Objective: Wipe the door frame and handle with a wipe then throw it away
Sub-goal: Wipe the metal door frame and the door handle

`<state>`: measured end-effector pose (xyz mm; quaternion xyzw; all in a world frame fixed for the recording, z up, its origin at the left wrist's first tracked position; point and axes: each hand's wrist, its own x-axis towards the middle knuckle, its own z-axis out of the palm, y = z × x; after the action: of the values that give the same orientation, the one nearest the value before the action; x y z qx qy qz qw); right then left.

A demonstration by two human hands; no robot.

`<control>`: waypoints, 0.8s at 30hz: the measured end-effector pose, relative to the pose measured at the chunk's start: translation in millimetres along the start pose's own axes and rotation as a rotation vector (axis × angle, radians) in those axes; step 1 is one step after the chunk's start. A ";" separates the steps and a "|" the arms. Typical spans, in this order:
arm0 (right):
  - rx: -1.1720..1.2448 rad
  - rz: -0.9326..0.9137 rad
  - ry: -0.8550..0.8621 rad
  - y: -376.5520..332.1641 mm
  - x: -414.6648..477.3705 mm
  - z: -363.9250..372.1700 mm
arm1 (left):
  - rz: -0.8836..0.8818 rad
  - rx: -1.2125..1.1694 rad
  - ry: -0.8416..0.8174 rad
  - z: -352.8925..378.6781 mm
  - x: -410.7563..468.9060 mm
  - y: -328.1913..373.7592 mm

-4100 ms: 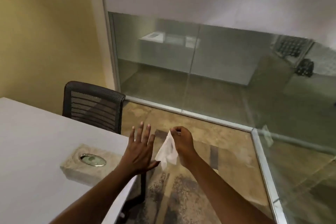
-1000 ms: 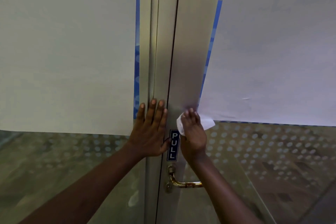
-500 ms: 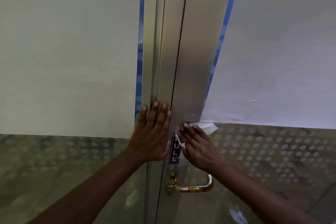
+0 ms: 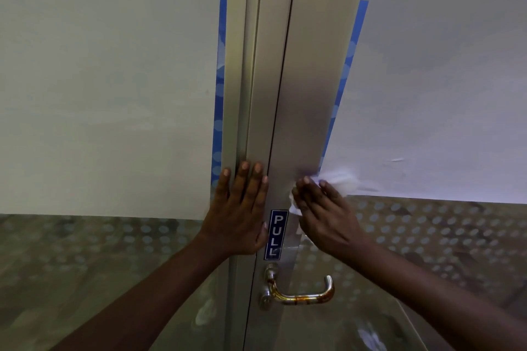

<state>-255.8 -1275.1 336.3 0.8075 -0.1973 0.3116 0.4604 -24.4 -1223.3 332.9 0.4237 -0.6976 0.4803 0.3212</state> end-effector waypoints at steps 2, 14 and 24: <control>0.004 -0.015 -0.012 -8.1 -4.4 4.3 | 0.000 -0.011 0.001 1.6 -1.2 0.3; 0.075 -0.109 -0.167 -22.1 -27.7 7.8 | -0.002 -0.010 0.006 7.6 -2.9 0.0; 0.121 -0.339 -0.193 -35.2 -52.4 20.7 | 0.001 -0.017 0.017 8.5 -3.9 0.7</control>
<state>-265.9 -1273.9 270.6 0.8815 -0.0828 0.1621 0.4357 -23.6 -1230.1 326.4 0.4165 -0.6991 0.4780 0.3307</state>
